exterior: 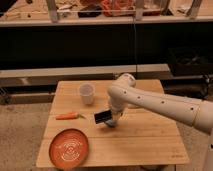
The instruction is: Place the eraser on the white sponge
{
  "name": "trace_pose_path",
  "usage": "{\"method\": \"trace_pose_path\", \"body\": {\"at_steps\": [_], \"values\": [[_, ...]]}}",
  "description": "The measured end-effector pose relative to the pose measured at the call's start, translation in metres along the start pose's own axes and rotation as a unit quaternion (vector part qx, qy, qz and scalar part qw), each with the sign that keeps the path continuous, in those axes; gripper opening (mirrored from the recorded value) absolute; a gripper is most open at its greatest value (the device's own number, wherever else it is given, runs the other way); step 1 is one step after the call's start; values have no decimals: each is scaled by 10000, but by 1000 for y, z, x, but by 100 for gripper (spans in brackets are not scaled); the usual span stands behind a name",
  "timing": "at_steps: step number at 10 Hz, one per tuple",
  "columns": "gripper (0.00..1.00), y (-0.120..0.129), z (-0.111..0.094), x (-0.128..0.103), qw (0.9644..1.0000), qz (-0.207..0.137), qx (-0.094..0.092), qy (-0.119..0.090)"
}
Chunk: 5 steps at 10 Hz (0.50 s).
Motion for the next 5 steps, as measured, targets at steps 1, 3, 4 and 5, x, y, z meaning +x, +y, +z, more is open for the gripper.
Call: {"method": "trace_pose_path", "body": {"at_steps": [1,3,4,5], "values": [[55,-2,2,2,10000,77,-28,-40],[75,-4,4,4,9998,174,-103,-66],[79,-5,4,4,9997,198,-123,-59],[80,-7,5,3,9996,219,-148,-52]]}}
